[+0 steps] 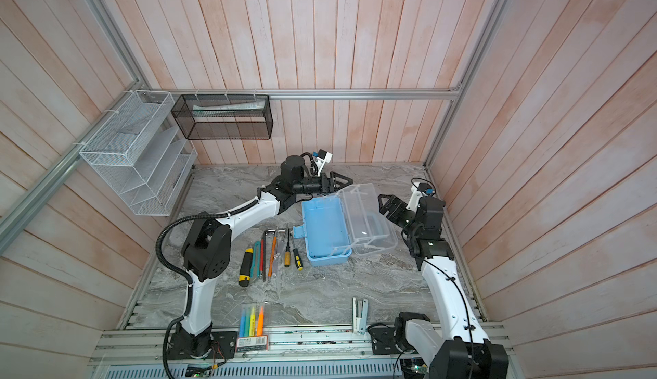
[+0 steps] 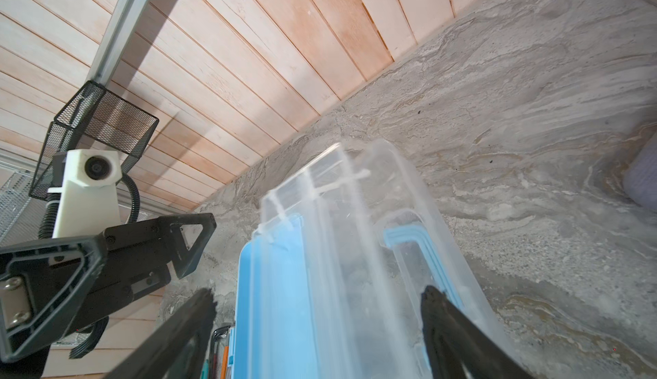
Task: Pack the tool kit
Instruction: 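Release the opened lid and draw both grippers back from the box, then lower the left gripper onto the black L-shaped hex key and close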
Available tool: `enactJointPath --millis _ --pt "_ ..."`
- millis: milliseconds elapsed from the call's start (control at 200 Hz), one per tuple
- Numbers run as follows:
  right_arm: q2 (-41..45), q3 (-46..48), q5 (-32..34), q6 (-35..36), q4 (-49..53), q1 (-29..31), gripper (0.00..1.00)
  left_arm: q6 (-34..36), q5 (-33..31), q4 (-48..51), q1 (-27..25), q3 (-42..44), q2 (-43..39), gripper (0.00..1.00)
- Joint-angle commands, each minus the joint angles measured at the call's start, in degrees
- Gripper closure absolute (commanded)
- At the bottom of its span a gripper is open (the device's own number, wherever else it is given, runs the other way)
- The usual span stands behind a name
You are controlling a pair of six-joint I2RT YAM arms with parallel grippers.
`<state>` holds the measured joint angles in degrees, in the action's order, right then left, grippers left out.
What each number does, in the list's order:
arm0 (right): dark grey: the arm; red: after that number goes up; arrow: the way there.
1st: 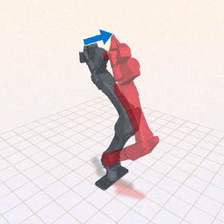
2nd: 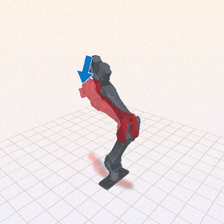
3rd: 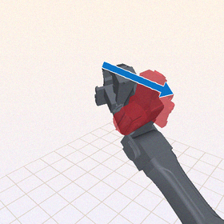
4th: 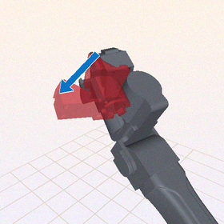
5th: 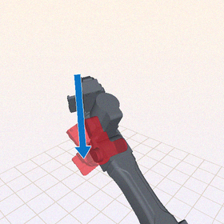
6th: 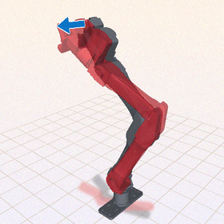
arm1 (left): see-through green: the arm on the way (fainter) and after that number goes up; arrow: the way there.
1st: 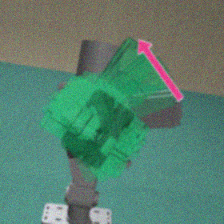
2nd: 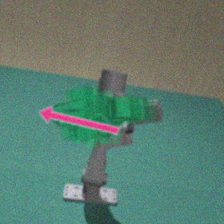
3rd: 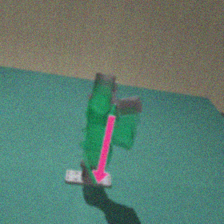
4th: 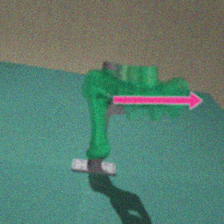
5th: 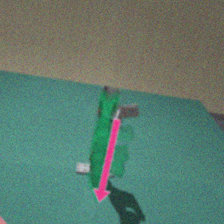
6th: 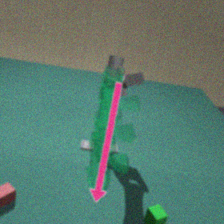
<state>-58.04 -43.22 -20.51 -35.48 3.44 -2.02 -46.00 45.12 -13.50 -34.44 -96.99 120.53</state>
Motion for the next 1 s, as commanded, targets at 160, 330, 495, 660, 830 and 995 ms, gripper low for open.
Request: enactJointPath --millis 160,330,495,660,830,995 --pt "-2.8 -9.1 16.8 9.7 5.6 18.4 0.13 8.6 -12.3 7.6 4.2 13.5 -15.5 0.03" --pt "-7.7 -12.9 23.9 11.9 6.0 29.8 0.16 14.5 -30.4 20.1 6.0 25.2 -28.2 0.0" --pt "-11.0 -12.8 25.3 11.8 4.4 36.5 0.18 14.7 -42.4 29.8 6.2 37.5 -40.9 0.0" --pt "-13.3 -10.6 22.4 10.3 1.7 38.4 0.2 9.9 -48.6 36.0 5.9 48.2 -50.6 0.12" --pt "-14.9 -8.7 20.5 9.6 -0.2 38.7 0.23 6.1 -52.0 34.9 3.1 54.0 -51.3 0.38" --pt "-14.4 -7.4 20.7 9.5 -0.6 38.7 0.24 4.5 -56.4 34.9 1.1 52.5 -43.4 0.53"
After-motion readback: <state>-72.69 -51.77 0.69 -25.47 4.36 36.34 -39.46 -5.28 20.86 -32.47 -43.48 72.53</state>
